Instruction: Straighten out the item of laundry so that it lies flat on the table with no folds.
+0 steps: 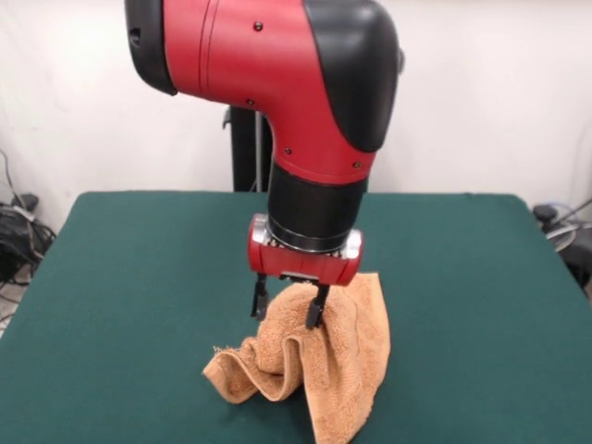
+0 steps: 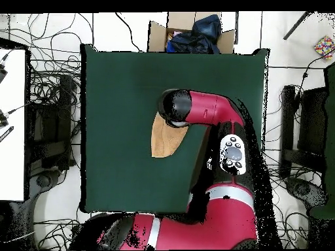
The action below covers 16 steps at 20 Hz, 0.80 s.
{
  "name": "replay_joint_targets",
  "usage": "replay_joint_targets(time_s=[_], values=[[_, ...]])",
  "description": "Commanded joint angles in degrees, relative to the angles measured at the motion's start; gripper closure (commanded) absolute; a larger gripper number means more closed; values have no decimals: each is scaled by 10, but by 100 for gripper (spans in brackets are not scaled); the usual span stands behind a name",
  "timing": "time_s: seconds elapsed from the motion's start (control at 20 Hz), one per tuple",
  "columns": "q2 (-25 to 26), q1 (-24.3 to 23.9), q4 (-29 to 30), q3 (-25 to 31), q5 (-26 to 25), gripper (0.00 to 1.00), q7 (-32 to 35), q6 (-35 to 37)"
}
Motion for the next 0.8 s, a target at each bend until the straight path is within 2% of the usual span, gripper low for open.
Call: replay_joint_targets(time_s=[0.05, 0.2, 0.5, 0.8], values=[[32, 5, -5, -19, 42, 0, 185, -8], [41, 4, 0, -31, 57, 0, 200, -23], [50, -9, -14, -35, 71, 0, 170, -9], [53, -4, -6, -45, 94, 0, 178, -9]])
